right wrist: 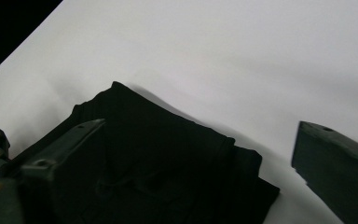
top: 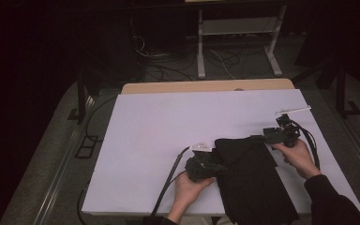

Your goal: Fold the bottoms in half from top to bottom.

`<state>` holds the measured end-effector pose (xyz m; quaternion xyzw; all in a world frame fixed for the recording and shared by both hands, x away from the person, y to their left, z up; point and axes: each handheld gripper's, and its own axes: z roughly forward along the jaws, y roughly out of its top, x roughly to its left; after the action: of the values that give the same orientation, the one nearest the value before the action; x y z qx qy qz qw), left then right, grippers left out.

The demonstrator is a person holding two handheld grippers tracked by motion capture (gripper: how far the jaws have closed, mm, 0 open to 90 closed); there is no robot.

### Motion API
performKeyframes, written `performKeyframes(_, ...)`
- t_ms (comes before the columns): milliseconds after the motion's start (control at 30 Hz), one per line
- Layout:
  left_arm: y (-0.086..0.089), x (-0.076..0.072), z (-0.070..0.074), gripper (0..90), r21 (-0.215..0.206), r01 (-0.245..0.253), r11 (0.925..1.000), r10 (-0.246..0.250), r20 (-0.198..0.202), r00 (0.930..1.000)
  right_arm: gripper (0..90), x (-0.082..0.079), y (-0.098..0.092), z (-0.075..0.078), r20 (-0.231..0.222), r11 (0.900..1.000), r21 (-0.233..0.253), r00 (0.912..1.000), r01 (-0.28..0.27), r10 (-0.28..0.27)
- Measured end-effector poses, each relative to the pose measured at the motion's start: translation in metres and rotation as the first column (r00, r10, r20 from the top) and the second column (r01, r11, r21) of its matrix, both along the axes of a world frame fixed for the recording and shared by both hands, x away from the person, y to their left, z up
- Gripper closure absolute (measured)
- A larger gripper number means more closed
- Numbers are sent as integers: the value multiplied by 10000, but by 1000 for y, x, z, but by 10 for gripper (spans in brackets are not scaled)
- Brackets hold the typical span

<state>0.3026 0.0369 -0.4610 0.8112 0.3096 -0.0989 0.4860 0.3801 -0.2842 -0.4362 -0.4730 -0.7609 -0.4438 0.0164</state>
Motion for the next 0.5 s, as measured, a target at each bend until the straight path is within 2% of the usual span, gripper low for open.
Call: performKeyframes(500,0,0,-2,860,80,54,10000,-54,-23,10000,150,8,6,-13,-639,9998,-97,9978,-192,185)
